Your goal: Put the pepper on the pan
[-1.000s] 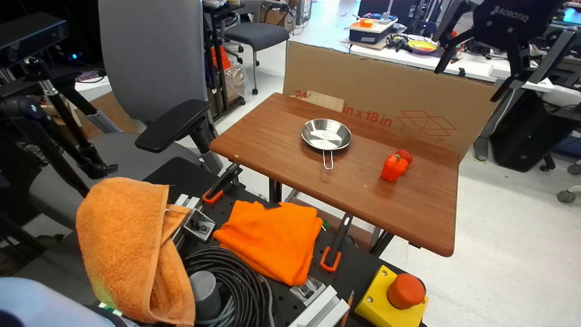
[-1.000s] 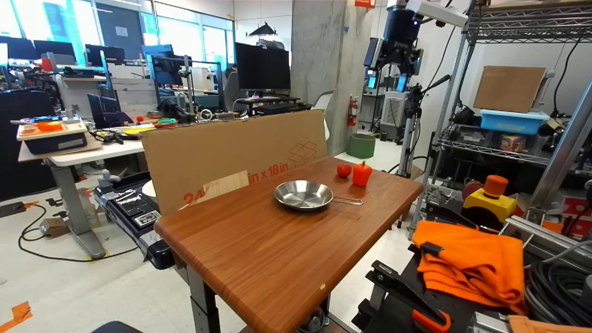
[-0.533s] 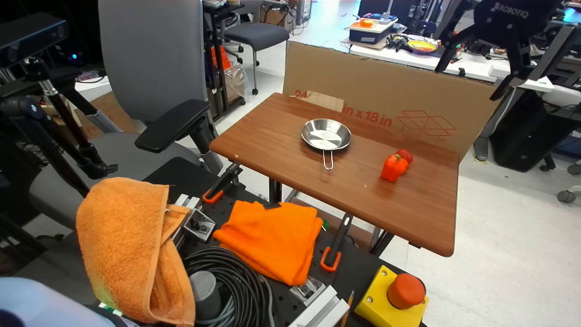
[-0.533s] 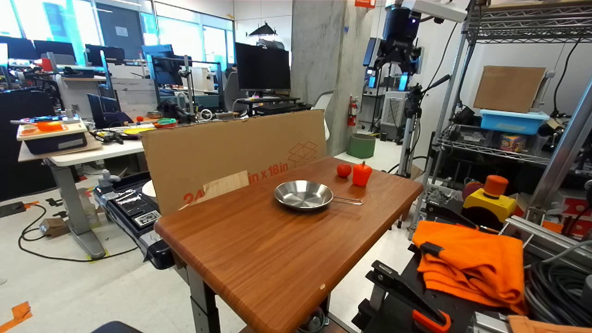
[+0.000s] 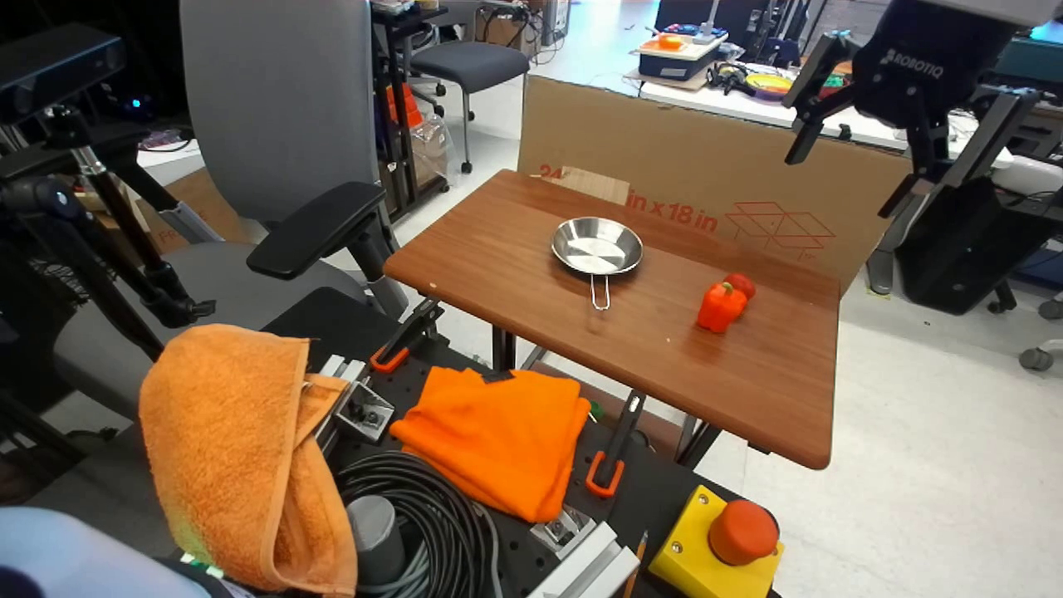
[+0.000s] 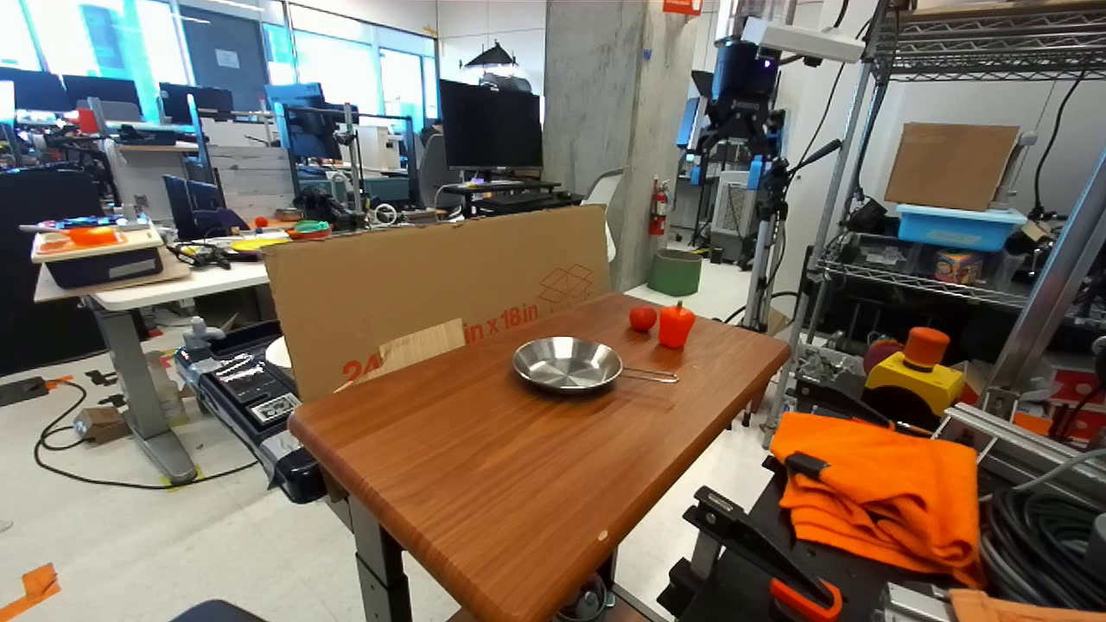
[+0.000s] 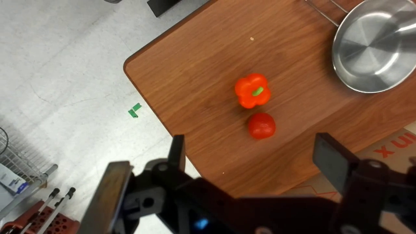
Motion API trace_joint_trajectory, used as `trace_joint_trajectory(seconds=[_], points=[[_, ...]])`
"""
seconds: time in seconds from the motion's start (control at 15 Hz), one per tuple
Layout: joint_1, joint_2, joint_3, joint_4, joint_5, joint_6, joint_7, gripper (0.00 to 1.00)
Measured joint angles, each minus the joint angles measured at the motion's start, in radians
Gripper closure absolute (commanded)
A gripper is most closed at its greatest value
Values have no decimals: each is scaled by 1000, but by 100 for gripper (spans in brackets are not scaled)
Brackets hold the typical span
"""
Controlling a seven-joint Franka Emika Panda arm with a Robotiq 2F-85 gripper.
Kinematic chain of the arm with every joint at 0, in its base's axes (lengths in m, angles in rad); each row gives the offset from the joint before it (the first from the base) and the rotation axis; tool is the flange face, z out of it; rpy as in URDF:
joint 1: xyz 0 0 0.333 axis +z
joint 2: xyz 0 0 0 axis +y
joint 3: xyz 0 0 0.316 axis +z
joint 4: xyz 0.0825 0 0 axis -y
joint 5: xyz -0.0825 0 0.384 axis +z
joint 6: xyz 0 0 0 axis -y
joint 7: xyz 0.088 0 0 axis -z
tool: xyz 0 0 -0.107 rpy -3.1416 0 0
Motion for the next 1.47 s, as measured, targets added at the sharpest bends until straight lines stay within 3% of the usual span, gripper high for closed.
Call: trace_joint_trajectory(seconds=[1.47], points=[[-15, 190, -46, 98, -1, -118, 56, 0]])
